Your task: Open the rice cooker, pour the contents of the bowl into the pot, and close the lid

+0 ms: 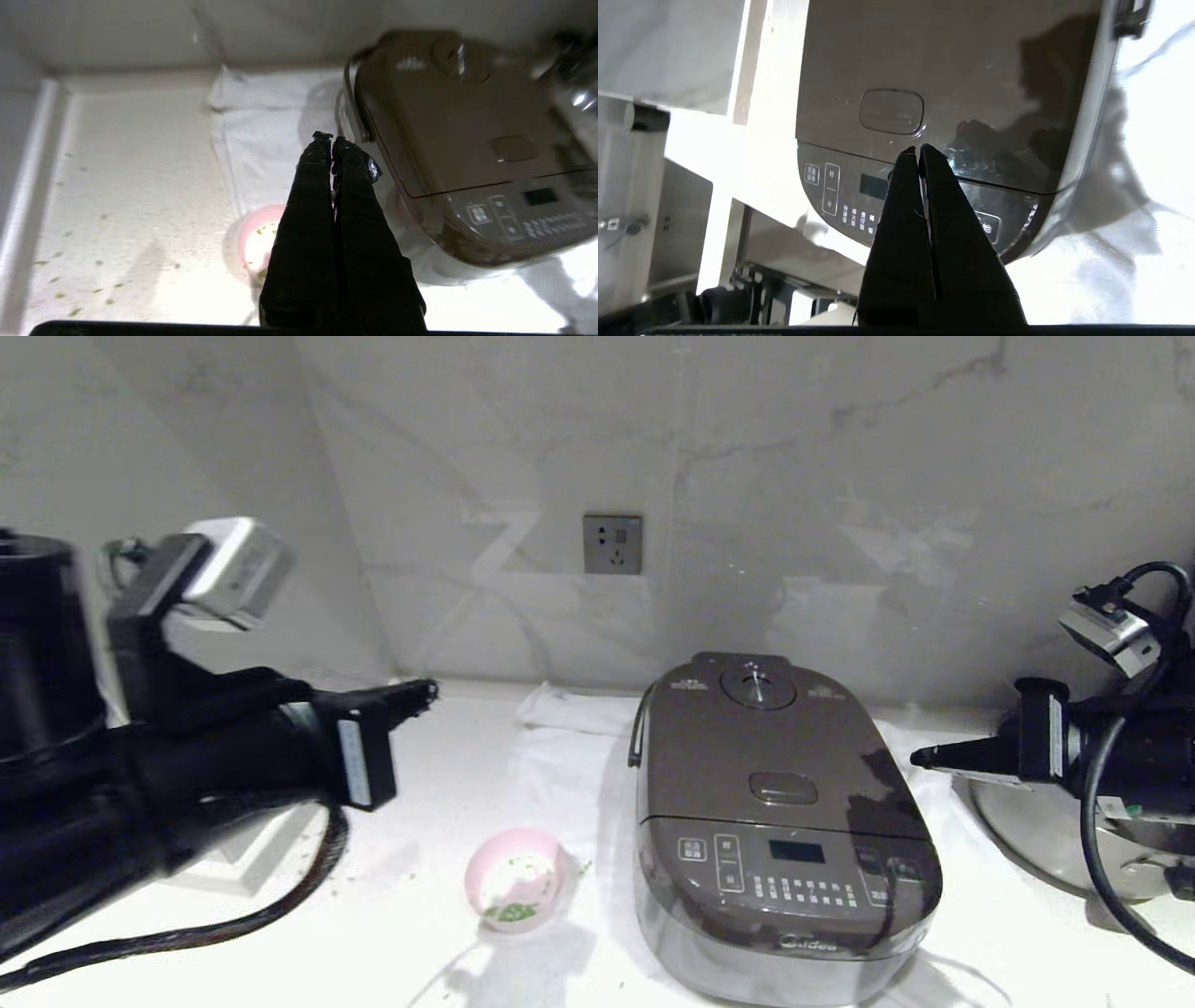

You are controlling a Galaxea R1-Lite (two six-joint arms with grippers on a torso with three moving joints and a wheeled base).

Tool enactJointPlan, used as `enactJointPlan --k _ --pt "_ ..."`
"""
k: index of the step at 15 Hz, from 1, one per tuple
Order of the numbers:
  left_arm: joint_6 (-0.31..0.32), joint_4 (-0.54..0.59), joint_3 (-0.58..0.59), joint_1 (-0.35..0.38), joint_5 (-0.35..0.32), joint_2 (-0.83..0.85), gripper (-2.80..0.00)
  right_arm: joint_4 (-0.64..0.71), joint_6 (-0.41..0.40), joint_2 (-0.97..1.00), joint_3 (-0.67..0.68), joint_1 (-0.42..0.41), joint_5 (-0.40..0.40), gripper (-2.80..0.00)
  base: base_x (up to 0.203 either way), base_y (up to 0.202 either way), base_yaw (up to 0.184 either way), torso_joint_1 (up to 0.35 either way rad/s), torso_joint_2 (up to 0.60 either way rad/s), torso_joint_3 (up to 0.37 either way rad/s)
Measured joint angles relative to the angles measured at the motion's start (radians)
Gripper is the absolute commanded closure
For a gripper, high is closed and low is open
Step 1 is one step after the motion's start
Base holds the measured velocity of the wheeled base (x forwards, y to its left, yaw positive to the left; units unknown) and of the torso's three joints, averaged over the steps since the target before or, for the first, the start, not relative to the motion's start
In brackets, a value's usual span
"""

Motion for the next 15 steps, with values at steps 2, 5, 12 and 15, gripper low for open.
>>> enactJointPlan --k 2,5,12,15 --pt "0.015 0.013 0.061 0.016 0.002 -0.164 0.00 -0.014 0.001 -0.008 0.001 -0.005 0.001 0.00 0.000 0.000 0.000 0.000 0.00 0.000" --pt "0.077 0.107 0.102 0.096 0.008 -0.370 0.00 -0.084 0.033 0.008 0.010 -0.014 -0.001 0.00 0.000 0.000 0.000 0.000 0.00 0.000" --pt "0.265 0.159 0.083 0.427 0.005 -0.631 0.00 -0.234 0.060 0.048 0.078 -0.021 -0.003 0.00 0.000 0.000 0.000 0.000 0.00 0.000" --pt "0.312 0.162 0.187 0.540 0.004 -0.761 0.00 -0.272 0.081 0.068 0.101 -0.020 -0.001 0.00 0.000 0.000 0.000 0.000 0.00 0.000"
